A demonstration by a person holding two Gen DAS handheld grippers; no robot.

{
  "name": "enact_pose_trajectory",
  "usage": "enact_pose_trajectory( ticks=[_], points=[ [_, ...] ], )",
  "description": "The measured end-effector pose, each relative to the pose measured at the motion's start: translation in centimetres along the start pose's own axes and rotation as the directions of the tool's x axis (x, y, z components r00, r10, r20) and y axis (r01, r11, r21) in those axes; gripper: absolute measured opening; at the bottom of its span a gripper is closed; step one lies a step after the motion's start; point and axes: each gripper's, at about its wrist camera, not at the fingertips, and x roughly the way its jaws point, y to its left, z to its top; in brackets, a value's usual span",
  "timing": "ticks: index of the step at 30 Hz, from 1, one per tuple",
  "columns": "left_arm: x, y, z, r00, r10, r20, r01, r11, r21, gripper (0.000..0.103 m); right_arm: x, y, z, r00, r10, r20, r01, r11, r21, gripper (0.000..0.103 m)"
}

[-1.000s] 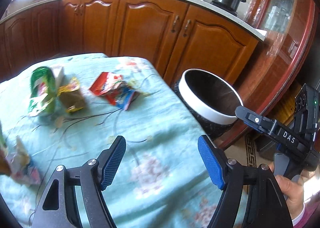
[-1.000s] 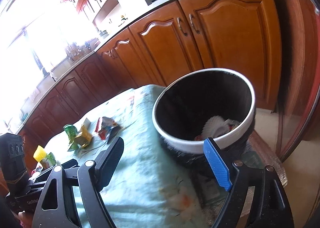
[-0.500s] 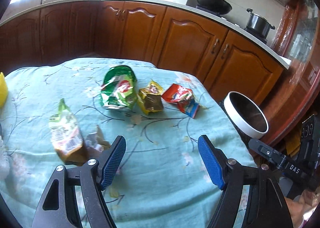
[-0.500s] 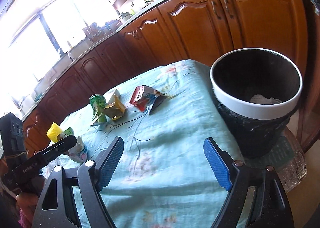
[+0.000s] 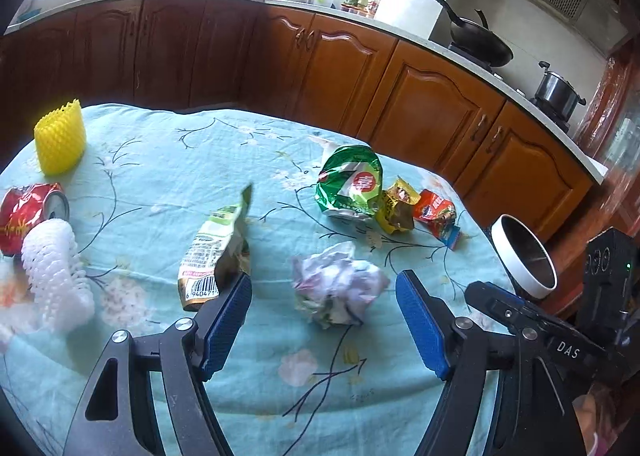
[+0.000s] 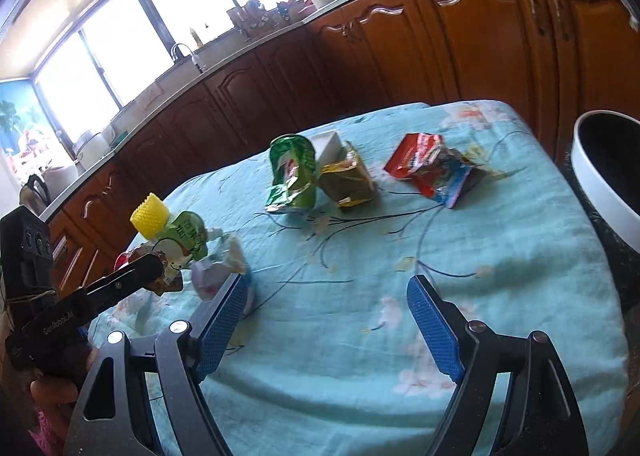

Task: Collect trash
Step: 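Move both tools back over the table toward the pouch and crumpled paper, then grasp the green drink pouch with the left tool while the right tool grasps crumpled paper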

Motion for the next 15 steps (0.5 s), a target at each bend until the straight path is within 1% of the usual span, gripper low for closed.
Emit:
enact_pose_trajectory(
  ticks=[6,9,12,15],
  points=[
    [-1.3,2.3,0.0,1.0,0.029,0.003,-0.029,0.999,-0.02,0.074,2.8,3.4,0.0,0.998,0.045,-0.048,-0.048,0.996,-0.074,0.084],
    [-1.6,2.9,0.2,1.0,0.011,-0.011,-0.011,1.0,-0.017,0.074,3.9,4.2,0.0,0.996,0.056,-0.07,-0.062,0.994,-0.086,0.084],
    [-2.2,3.0,0.3,1.0,0.002,-0.015,-0.002,1.0,0.014,0.074,4.5,4.2,0.0,0.995,0.06,-0.082,-0.066,0.995,-0.081,0.083],
    [-2.2,3.2,0.7,1.0,0.027,-0.013,-0.026,0.997,0.066,0.074,4.9,4.3,0.1,0.993,0.064,-0.097,-0.072,0.994,-0.081,0.083]
  ],
)
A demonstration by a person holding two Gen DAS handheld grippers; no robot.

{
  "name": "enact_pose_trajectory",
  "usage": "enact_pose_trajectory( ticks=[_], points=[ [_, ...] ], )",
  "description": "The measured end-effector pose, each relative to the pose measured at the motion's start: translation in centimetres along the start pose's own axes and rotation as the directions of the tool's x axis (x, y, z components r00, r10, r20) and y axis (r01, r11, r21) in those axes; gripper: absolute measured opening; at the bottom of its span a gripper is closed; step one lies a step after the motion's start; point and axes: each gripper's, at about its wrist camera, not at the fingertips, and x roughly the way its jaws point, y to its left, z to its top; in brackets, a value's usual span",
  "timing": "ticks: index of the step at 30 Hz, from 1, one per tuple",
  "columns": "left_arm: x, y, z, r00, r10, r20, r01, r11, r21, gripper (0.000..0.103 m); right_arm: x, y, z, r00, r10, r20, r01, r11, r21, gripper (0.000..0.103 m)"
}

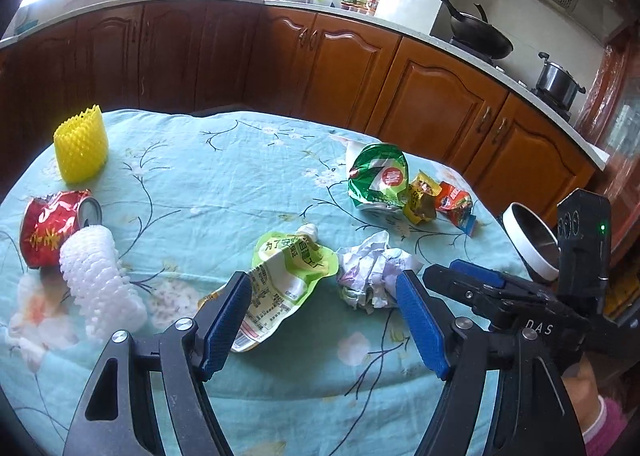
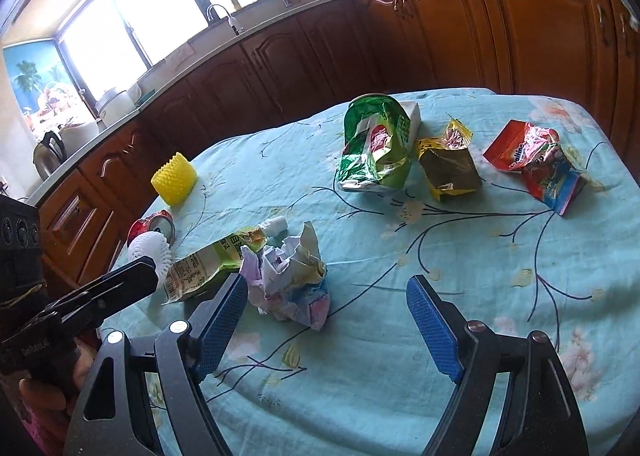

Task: Collect trash
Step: 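Grasp the green drink pouch with the left tool while the right tool grasps crumpled paper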

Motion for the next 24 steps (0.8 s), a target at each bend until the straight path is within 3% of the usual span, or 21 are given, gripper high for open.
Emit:
enact_pose_trajectory(
  ticks=[11,13,14,15,16,19,24],
  points=[
    [4.9,2.6,1.4,0.987,0.065,-0.147,-0.045,0.99,0.134,0.071,3.2,1.3,1.0,0.998,0.02,-0.063,-0.021,1.0,-0.021,0.06],
    [6.0,2.6,1.3,0.982,0.069,-0.178,-0.042,0.987,0.152,0.049,4.3,1.3,0.9,0.995,0.033,-0.092,-0.034,0.999,-0.012,0.052],
    [6.3,2.5,1.2,0.979,0.071,-0.191,-0.041,0.987,0.157,0.044,4.7,1.3,0.8,0.994,0.039,-0.106,-0.04,0.999,-0.009,0.042],
    [6.8,2.5,1.0,0.976,0.065,-0.207,-0.032,0.987,0.16,0.031,4.9,1.2,0.6,0.992,0.039,-0.117,-0.04,0.999,-0.008,0.029],
    [7.0,2.5,0.9,0.976,0.053,-0.214,-0.019,0.988,0.156,0.02,4.8,1.1,0.5,0.993,0.033,-0.113,-0.034,0.999,-0.007,0.027],
    [7.3,1.7,0.8,0.979,0.05,-0.198,-0.017,0.986,0.165,0.008,3.6,0.6,0.4,0.995,0.037,-0.095,-0.037,0.999,-0.004,0.018],
    [7.3,-0.1,0.4,0.983,0.01,-0.182,0.019,0.988,0.156,0.006,0.8,-1.1,-0.1,0.999,-0.007,-0.05,0.007,1.0,-0.001,0.017]
  ],
)
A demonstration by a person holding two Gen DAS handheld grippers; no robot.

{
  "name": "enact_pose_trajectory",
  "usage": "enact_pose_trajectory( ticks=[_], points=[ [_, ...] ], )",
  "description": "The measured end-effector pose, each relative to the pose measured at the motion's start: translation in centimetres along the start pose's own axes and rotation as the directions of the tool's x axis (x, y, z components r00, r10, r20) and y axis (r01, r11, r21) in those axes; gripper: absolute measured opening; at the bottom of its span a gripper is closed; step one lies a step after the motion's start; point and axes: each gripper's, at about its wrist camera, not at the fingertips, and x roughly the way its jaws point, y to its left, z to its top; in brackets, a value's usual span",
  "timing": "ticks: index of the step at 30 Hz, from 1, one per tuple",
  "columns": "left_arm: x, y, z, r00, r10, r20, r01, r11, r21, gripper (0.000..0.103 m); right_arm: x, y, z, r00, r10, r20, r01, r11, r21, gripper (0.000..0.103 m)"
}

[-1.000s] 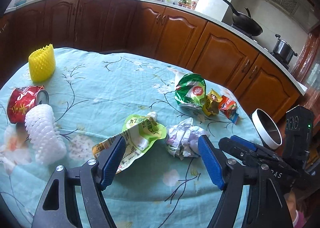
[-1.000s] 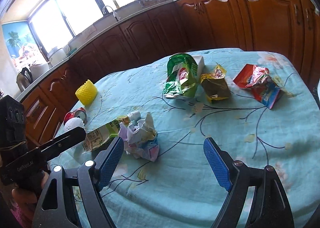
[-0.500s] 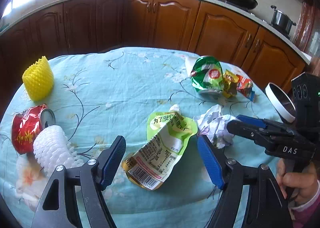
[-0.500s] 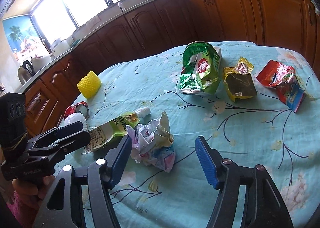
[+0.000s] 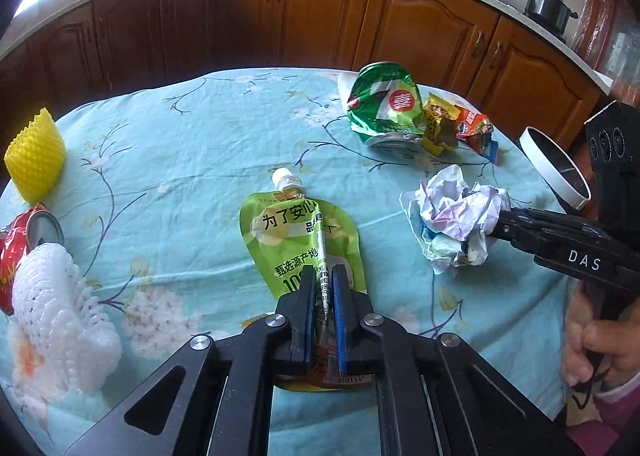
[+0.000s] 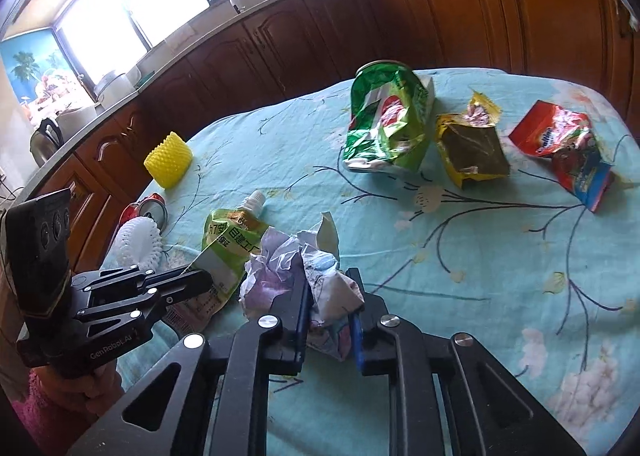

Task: Collect trash
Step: 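Grasp the green drink pouch with the left tool while the right tool grasps crumpled paper, then carry the green pouch and crumpled paper over the bin and release both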

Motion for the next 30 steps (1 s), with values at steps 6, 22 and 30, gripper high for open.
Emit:
enact_pose_trajectory(
  ticks=[6,22,30],
  points=[
    [0.3,-3.4,0.2,0.997,-0.069,0.039,0.069,0.998,-0.003,0.005,-3.5,-3.2,-1.0,0.997,-0.06,0.052,0.057,0.997,0.058,0.017],
    [2.8,-14.4,2.5,0.975,-0.22,0.044,0.212,0.968,0.135,0.005,-13.0,-11.8,-3.1,0.958,-0.241,0.157,0.207,0.957,0.205,0.017],
    [4.3,-18.7,4.0,0.969,-0.244,0.042,0.232,0.954,0.192,0.005,-16.3,-14.6,-3.7,0.935,-0.302,0.186,0.252,0.935,0.249,0.017]
  ],
)
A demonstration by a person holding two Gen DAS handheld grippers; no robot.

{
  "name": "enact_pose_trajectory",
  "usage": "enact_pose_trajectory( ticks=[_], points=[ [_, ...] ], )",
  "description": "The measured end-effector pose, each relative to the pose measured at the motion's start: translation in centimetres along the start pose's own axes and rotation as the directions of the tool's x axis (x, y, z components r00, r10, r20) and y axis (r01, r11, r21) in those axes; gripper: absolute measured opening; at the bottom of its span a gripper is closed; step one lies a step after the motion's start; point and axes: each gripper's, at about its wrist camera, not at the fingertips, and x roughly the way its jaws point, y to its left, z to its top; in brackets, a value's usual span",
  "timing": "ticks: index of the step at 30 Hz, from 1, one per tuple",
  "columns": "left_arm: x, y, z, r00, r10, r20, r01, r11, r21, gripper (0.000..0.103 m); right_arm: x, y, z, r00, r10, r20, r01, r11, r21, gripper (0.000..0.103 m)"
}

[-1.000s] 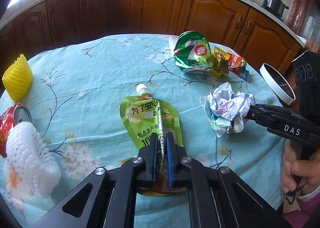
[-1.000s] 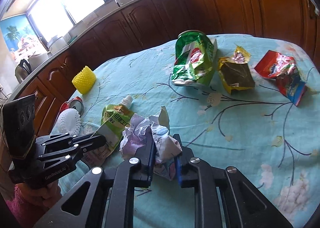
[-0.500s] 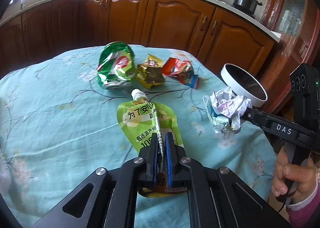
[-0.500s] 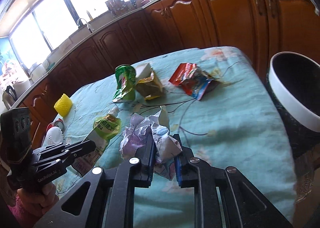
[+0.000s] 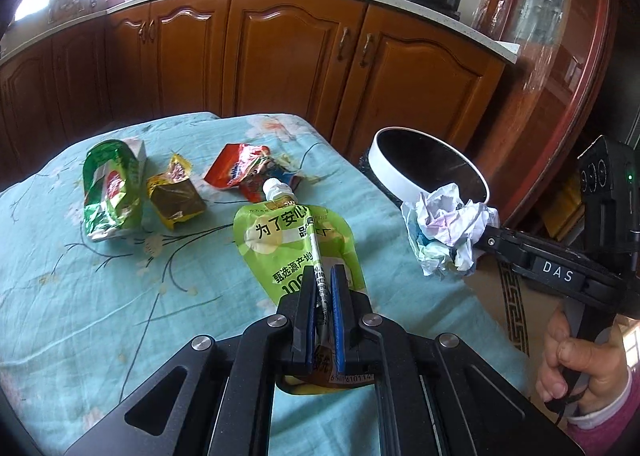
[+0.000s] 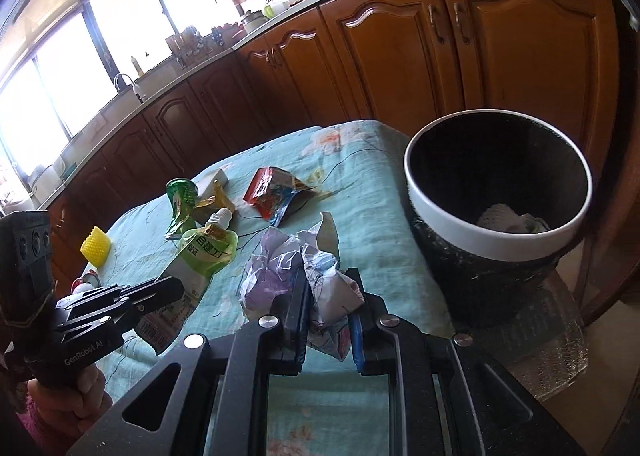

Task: Collect trash
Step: 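Carry the green pouch and crumpled paper over the bin and release both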

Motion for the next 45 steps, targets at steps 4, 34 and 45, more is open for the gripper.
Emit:
enact_pose_trajectory(
  ticks=[4,34,45],
  points=[
    [1.1,-1.4,0.8,1.0,-0.007,-0.001,0.007,1.0,0.021,0.005,-0.9,-1.7,0.5,1.0,-0.022,0.02,0.022,1.0,0.019,0.017],
    [8.2,-7.5,5.1,0.996,-0.077,-0.043,0.082,0.988,0.131,0.005,-2.8,-9.9,3.0,0.988,-0.134,0.079,0.122,0.982,0.145,0.017],
    [11.6,-9.2,8.6,0.991,-0.113,-0.071,0.123,0.98,0.154,0.005,-1.3,-12.3,6.2,0.981,-0.188,0.05,0.181,0.975,0.128,0.017]
  ],
)
